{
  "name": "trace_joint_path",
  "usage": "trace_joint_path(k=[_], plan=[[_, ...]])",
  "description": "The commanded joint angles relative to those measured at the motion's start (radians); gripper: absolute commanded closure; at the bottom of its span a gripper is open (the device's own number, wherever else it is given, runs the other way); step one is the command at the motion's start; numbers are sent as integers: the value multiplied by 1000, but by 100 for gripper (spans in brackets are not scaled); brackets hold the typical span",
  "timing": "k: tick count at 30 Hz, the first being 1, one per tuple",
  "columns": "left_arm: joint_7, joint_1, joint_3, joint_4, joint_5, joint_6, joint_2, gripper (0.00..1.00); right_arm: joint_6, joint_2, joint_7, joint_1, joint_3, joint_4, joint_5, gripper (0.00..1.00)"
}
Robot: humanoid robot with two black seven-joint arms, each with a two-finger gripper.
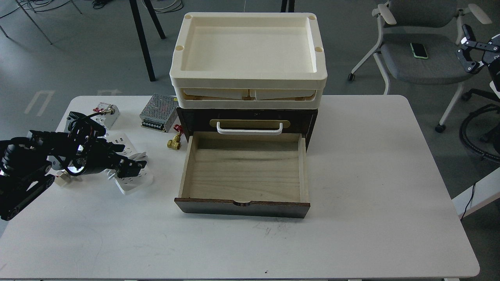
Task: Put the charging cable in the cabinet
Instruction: 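Reach the left gripper to the white power strip and grasp it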
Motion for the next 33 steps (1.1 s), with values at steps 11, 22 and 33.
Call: trace_joint_path(k=[11,22,33], plan=[[0,-1,30,96,0,99,-6,38,0,-1,0,-1,7,-13,2,0],[0,15,29,87,0,96,-6,86,0,-1,0,-10,10,-13,14,0],[0,-1,27,-42,0,56,63,100,0,-1,0,-16,11,-23,14,0]])
